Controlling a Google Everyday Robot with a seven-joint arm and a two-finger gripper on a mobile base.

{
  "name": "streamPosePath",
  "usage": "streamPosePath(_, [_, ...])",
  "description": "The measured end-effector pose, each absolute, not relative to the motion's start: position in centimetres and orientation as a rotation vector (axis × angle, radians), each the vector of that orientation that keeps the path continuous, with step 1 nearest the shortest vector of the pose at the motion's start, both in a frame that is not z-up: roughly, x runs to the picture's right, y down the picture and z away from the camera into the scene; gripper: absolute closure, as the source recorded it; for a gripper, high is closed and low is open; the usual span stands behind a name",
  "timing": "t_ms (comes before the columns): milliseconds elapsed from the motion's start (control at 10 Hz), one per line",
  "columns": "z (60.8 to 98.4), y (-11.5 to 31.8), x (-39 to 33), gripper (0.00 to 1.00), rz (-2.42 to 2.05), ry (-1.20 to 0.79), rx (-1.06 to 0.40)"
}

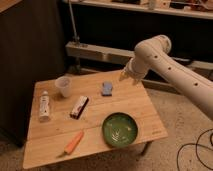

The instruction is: Place the ceramic cup in the ceramic bowl

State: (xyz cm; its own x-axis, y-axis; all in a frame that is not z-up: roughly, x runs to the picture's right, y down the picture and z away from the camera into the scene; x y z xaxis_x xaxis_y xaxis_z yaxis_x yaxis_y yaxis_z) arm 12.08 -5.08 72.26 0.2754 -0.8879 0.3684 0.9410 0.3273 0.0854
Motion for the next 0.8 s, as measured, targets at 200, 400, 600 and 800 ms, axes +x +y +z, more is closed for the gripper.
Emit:
streamPosePath(200, [72.3, -5.1, 12.1, 0.48, -1.236, -0.382, -0.161])
streamPosePath(400, [72.3, -5.1, 12.1, 0.48, -1.236, -0.382, -0.161])
streamPosePath(600, [72.3, -5.1, 12.1, 0.48, -1.236, -0.383, -0.161])
streamPosePath(800, [73.4, -6.0, 11.8, 0.48, -1.23, -0.445, -0.119])
